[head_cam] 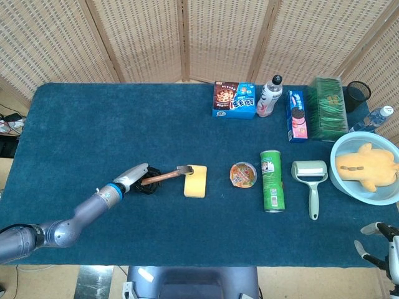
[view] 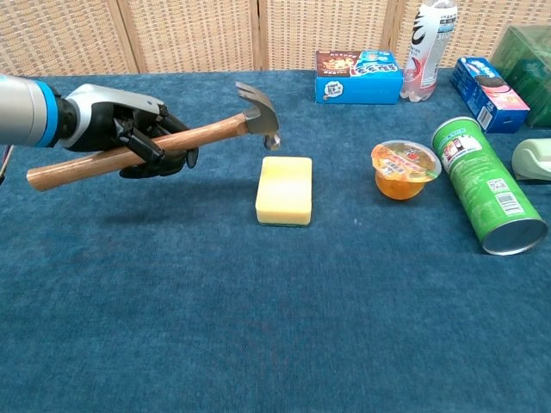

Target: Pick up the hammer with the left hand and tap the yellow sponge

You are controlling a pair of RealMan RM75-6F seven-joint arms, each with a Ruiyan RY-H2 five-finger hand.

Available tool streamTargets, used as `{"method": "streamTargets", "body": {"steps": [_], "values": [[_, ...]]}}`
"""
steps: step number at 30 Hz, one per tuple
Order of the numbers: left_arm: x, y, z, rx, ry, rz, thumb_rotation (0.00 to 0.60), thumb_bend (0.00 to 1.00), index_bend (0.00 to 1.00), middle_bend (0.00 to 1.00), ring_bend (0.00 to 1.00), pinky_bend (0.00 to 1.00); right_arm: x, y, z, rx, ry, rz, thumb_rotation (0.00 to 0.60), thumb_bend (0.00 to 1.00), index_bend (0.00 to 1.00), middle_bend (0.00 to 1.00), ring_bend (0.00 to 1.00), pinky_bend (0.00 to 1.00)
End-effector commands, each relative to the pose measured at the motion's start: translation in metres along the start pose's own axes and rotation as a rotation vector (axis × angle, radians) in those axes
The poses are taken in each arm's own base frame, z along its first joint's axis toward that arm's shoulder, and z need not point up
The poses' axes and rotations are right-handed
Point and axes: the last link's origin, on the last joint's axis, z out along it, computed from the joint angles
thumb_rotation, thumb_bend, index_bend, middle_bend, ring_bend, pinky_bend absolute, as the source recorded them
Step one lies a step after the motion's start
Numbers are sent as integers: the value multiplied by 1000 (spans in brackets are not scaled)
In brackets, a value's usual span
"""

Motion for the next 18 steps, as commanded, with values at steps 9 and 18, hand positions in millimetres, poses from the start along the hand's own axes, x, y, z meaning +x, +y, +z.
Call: {"method": "streamTargets", "body": {"steps": [9, 18], "values": [[-3, 10, 26, 84, -91, 38, 600, 746, 594, 705, 719, 815, -1, 6, -1, -16, 1, 12, 600, 284, 494, 516, 459, 394], [-6, 9, 44, 191, -149, 35, 600, 745, 595, 705, 722, 818, 0, 11, -3, -26, 7, 22, 600, 282, 494, 517, 459, 394]]}}
